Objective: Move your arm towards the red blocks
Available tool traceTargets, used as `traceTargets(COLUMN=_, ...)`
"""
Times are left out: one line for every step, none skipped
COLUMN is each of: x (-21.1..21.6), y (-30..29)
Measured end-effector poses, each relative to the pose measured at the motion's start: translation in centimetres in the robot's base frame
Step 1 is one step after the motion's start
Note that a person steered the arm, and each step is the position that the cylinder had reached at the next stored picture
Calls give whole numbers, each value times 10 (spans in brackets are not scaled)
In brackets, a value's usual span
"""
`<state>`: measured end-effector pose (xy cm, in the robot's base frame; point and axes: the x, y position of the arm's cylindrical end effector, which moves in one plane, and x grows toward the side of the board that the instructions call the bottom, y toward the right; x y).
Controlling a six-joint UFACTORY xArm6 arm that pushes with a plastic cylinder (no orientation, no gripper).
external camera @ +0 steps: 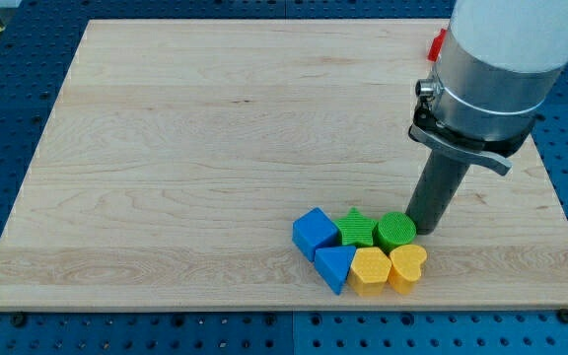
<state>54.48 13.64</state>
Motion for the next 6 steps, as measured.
traceTargets(x=-22, y=0)
traceTargets(x=-60, y=-22)
traceTargets(x=-107, y=-72)
traceTargets(x=-184, y=-89)
traceTargets(x=-259, y=-83)
traceTargets(x=-314, y=-38)
